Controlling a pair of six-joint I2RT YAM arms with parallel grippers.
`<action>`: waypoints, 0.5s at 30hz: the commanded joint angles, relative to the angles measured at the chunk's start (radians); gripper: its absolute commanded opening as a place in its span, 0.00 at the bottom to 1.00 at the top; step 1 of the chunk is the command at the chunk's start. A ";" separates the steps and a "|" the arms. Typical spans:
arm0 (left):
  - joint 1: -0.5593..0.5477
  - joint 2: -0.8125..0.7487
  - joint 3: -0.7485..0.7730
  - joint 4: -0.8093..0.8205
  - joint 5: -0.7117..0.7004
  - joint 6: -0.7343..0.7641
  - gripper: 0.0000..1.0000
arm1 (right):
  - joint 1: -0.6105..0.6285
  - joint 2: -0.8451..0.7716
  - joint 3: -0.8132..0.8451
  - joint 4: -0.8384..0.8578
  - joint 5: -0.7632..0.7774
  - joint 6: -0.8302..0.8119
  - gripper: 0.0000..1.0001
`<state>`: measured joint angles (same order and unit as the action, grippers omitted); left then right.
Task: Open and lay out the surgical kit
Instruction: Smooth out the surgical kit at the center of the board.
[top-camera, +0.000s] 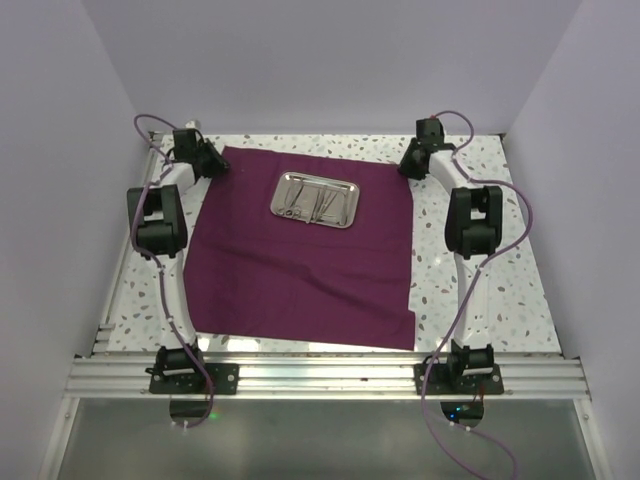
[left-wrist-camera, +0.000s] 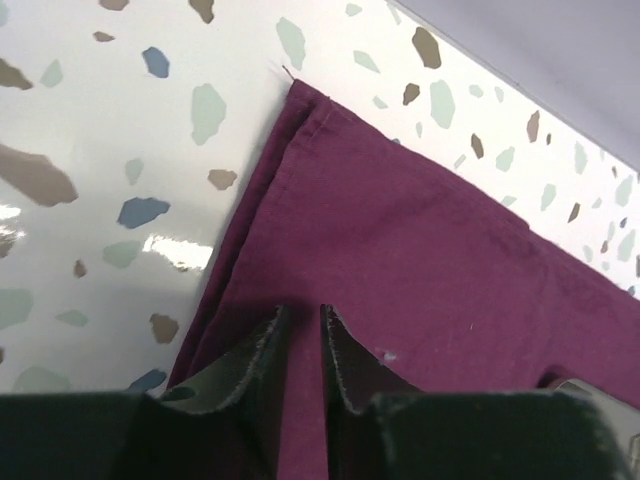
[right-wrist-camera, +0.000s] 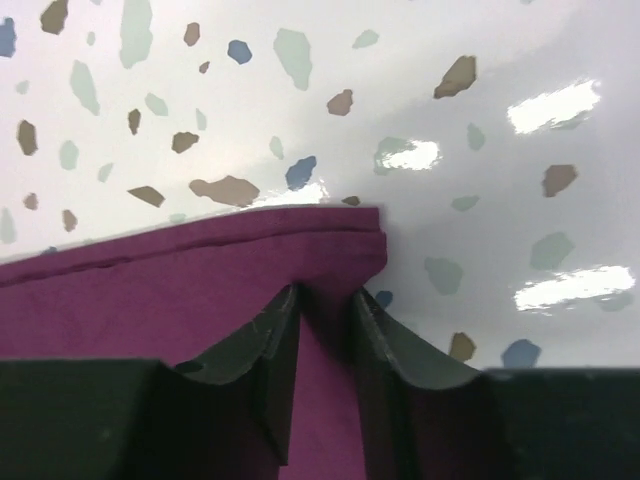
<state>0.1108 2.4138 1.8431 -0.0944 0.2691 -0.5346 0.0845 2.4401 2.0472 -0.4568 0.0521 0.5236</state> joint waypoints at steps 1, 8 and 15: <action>0.000 0.057 0.065 -0.031 0.065 -0.013 0.20 | 0.009 0.063 0.036 -0.045 -0.073 0.024 0.28; 0.003 -0.120 -0.077 0.115 -0.100 -0.004 0.45 | 0.009 0.073 0.027 -0.046 -0.072 0.016 0.00; 0.013 -0.090 0.016 0.011 -0.257 0.048 0.63 | 0.009 0.093 0.073 -0.059 -0.078 0.021 0.00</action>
<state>0.1116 2.3100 1.7512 -0.0399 0.1169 -0.5278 0.0841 2.4832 2.1006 -0.4622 0.0048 0.5426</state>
